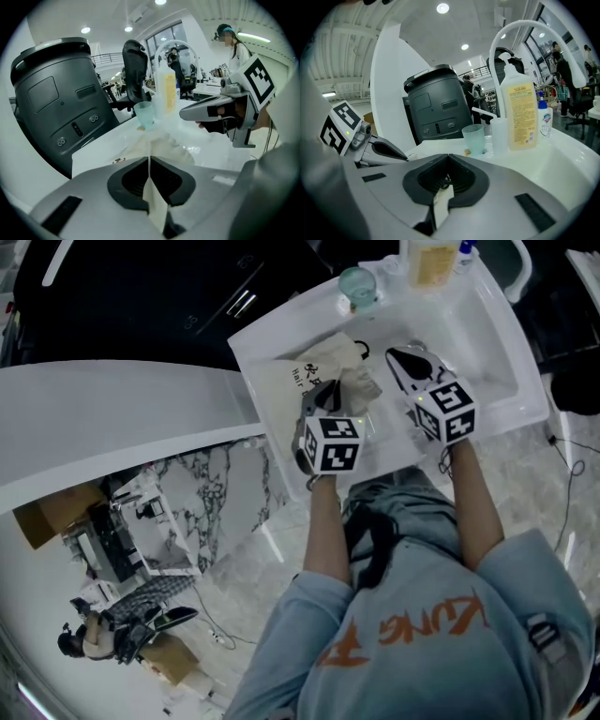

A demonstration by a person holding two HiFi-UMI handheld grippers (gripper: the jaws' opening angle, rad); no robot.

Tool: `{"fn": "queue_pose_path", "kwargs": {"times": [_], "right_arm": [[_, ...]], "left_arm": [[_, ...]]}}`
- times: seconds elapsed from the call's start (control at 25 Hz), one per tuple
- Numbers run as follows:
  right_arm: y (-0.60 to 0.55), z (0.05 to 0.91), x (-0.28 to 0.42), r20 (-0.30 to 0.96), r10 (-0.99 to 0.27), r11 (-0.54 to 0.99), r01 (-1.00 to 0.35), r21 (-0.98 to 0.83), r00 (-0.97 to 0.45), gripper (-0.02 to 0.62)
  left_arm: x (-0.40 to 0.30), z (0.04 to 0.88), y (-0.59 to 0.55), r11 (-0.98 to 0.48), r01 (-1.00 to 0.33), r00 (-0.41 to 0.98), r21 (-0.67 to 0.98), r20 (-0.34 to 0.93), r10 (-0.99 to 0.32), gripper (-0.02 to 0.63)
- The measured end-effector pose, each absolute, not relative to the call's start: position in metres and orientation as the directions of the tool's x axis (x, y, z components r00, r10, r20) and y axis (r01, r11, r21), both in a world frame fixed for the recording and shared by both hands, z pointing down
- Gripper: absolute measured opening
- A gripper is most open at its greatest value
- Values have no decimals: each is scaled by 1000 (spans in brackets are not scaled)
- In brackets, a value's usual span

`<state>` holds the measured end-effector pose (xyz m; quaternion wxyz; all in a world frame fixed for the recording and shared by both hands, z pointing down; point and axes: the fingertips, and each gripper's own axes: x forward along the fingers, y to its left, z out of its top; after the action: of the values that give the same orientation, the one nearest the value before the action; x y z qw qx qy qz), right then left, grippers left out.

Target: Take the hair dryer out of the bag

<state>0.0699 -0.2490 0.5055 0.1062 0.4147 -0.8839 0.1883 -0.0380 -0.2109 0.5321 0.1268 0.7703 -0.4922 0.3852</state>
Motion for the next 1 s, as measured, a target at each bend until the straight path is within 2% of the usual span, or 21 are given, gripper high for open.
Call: {"fn": "queue_pose_path", "kwargs": {"times": [0.2, 0.48, 1.0], "right_arm": [[-251, 509, 58, 356, -675, 603, -761, -238, -646, 2], [-261, 532, 51, 426, -661, 598, -777, -199, -618, 2], [-289, 587, 20, 627, -536, 699, -714, -46, -565, 52]], "left_arm": [[-58, 522, -211, -450, -876, 218, -173, 691, -690, 14], [-90, 516, -214, -333, -940, 208, -78, 643, -737, 14], [-83, 526, -218, -395, -917, 272, -48, 650, -709, 14]]}}
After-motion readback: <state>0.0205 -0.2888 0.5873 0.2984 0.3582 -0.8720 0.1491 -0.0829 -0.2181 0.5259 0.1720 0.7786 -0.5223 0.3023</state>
